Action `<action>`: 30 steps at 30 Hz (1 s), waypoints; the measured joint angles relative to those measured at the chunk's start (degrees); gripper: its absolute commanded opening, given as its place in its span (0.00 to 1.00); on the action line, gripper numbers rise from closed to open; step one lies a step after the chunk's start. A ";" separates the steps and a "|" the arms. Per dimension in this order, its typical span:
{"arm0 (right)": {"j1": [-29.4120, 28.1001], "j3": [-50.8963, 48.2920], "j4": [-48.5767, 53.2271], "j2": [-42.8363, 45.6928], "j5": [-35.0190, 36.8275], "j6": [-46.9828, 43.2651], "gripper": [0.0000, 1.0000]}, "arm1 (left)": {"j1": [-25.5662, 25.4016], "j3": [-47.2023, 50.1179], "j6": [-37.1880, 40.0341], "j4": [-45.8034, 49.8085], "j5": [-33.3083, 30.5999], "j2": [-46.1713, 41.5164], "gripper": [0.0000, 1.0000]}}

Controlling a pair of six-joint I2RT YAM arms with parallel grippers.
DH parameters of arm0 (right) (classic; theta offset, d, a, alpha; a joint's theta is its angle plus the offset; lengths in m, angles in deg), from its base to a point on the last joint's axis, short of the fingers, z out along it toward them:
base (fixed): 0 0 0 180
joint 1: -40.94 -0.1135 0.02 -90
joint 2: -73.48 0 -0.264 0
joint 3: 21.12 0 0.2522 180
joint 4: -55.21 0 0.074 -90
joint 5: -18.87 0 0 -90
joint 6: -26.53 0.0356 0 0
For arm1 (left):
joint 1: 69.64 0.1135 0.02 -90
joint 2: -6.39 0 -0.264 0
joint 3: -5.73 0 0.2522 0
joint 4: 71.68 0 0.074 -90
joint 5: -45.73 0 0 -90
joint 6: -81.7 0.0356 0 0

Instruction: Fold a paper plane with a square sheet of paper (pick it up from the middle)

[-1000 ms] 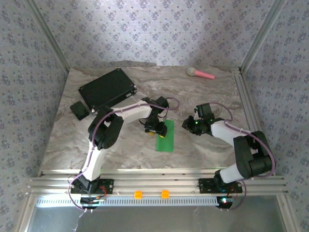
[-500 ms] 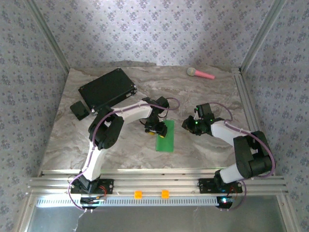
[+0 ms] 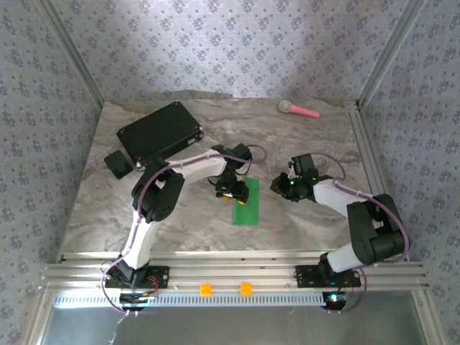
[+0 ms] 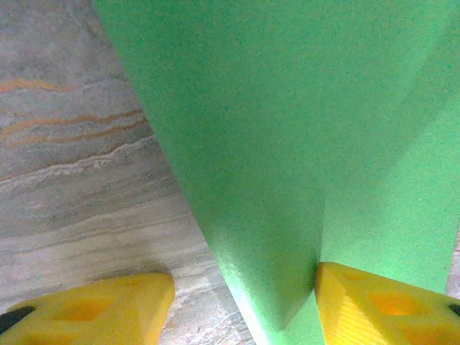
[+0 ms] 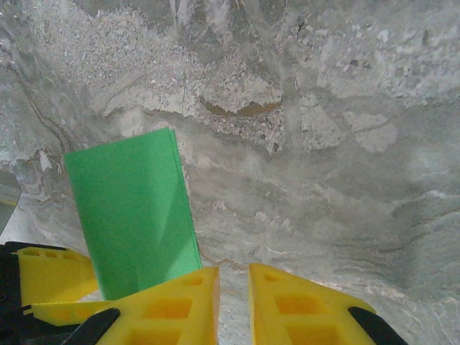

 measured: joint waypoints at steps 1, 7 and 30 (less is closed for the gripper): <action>0.00 0.00 0.00 0.00 0.00 0.00 0.19 | 0.00 0.00 0.09 0.00 0.00 0.00 0.58; 0.00 0.00 -0.02 0.00 0.00 0.00 0.20 | -0.04 0.00 0.72 0.02 -0.07 0.00 0.59; -0.63 0.00 -0.07 -1.14 -0.02 0.04 0.21 | -0.33 -0.02 1.18 -0.02 -0.59 0.00 0.59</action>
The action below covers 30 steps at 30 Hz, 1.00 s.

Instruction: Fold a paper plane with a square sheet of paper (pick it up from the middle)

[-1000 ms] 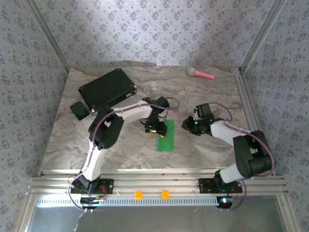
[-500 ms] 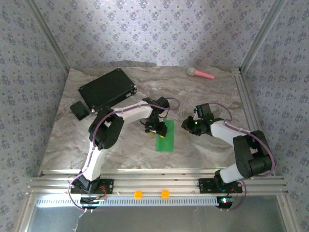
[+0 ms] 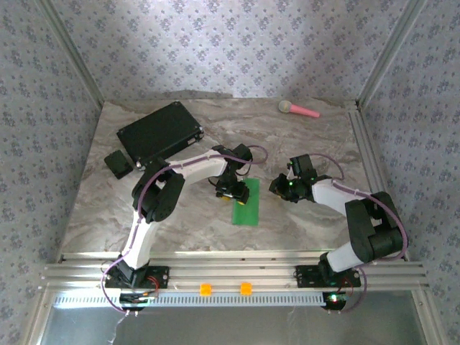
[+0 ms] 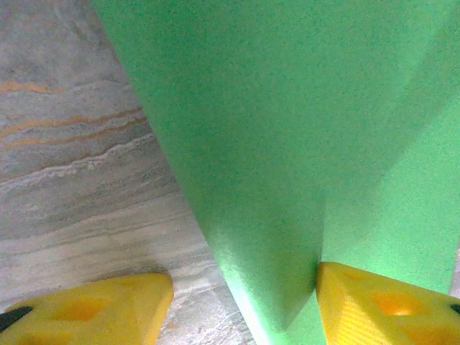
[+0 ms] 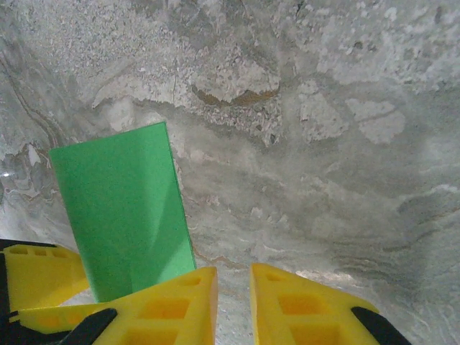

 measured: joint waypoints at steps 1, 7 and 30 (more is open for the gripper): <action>0.00 0.00 0.00 -0.02 0.00 0.00 0.21 | 0.00 0.00 0.00 0.00 0.02 0.00 0.59; -0.37 0.00 -0.61 -0.11 -0.61 0.00 0.20 | 0.00 0.00 -0.07 -0.02 0.00 0.02 0.59; -6.34 2.95 -5.88 -7.19 -7.56 0.42 0.00 | 0.02 0.00 -0.17 -0.04 0.00 0.07 0.59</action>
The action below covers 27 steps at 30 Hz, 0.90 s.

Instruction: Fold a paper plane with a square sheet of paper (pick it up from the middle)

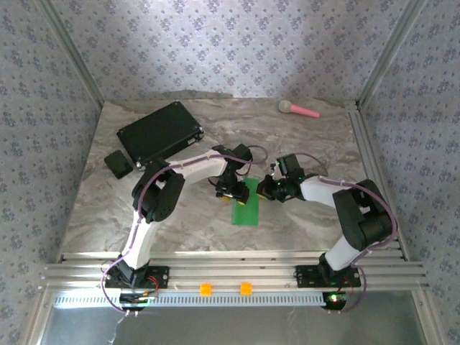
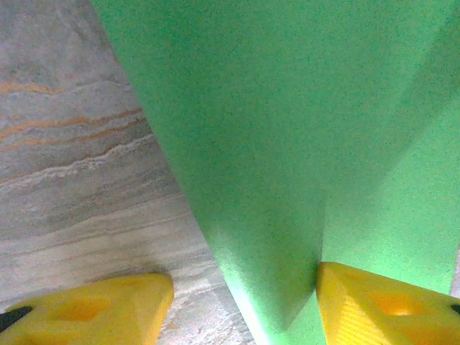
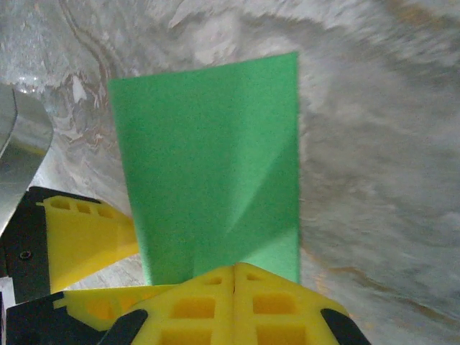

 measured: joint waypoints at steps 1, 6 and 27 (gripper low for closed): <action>-0.46 0.11 -0.13 -0.28 0.00 0.00 0.00 | -0.02 0.00 0.00 0.00 0.00 0.00 0.59; -1.88 0.15 -0.17 -1.22 -0.02 0.07 0.00 | -0.02 0.00 0.00 0.00 0.00 0.00 0.59; -2.29 -0.66 -3.34 -4.61 -4.66 0.81 0.00 | -0.04 0.00 0.00 -0.02 0.00 0.00 0.59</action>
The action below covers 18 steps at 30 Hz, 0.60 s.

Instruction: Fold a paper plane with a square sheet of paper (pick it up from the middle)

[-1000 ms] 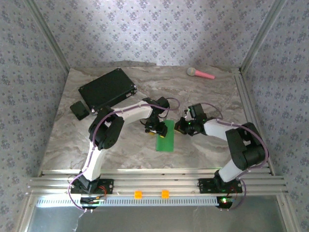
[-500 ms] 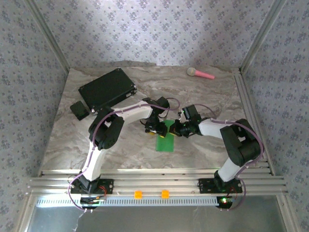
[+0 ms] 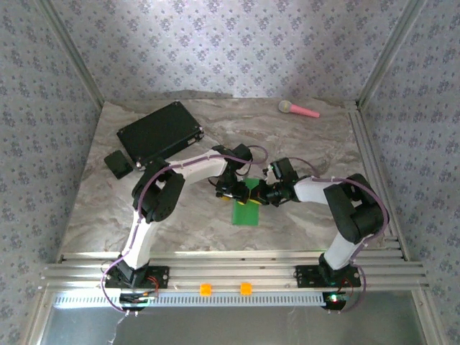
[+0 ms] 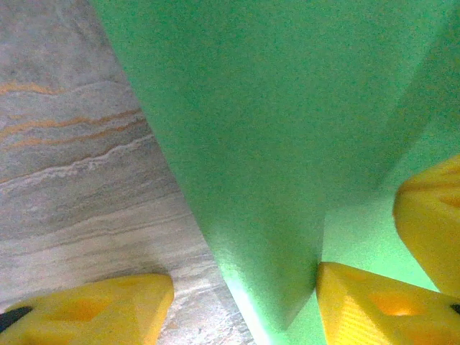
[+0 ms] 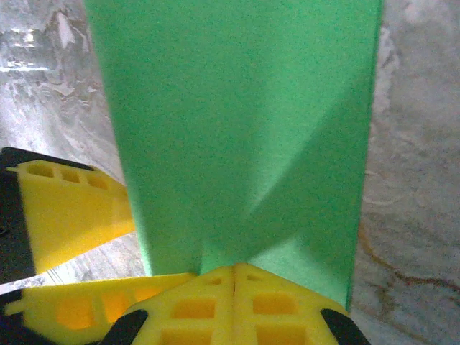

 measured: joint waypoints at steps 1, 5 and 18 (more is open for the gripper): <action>-0.04 -0.11 0.00 -0.57 -0.04 -0.17 0.00 | -0.02 0.00 0.00 0.00 -0.02 0.00 0.59; 0.02 -0.17 -0.09 -0.83 -0.35 -1.99 0.00 | -0.02 0.02 -0.02 -0.02 -0.02 0.00 0.59; 1.09 2.91 6.14 -1.57 -0.26 -9.40 0.00 | 0.33 6.67 -5.03 -7.82 -0.50 -5.49 0.59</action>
